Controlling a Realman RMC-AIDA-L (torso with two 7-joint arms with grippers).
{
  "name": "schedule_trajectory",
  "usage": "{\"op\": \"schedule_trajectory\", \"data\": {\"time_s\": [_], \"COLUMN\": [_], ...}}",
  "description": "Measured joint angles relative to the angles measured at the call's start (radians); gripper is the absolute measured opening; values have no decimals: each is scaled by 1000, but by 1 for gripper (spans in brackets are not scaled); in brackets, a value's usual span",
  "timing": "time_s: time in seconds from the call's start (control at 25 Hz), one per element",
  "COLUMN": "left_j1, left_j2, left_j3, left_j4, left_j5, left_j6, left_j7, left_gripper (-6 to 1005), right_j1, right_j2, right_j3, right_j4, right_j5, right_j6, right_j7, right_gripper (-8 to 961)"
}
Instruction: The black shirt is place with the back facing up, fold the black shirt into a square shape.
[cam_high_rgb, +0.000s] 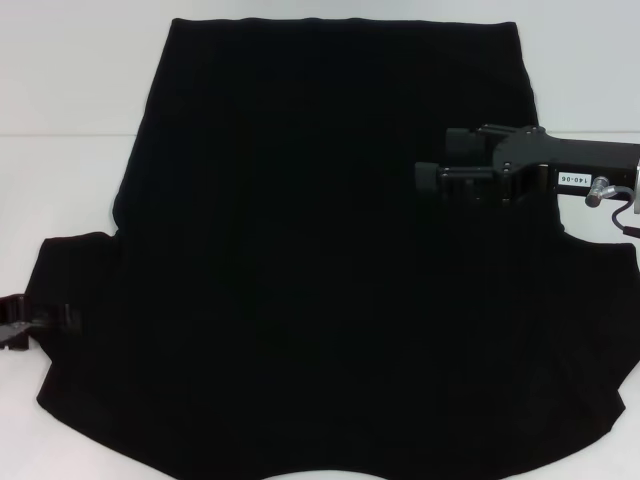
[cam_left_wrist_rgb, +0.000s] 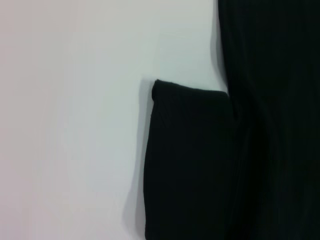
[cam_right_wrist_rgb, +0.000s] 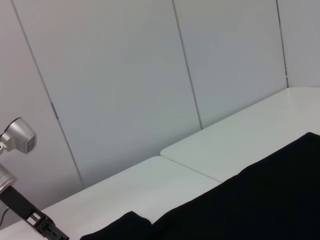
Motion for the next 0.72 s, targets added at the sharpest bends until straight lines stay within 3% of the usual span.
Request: {"op": "schedule_trajectory", "data": {"time_s": [0.72], "left_j1": [-1], "left_j2": [0], "left_j3": [11], "left_j4": [-5], "left_j5": [0], "left_j6": [-4], "left_j7": [0], "left_gripper": [874], "right_j1": [-2], "right_j2": [0], "right_j3": [2], "right_j4": [1], "right_j5": [0], "right_j6": [0], "right_j7": [0], "right_gripper": [927]}}
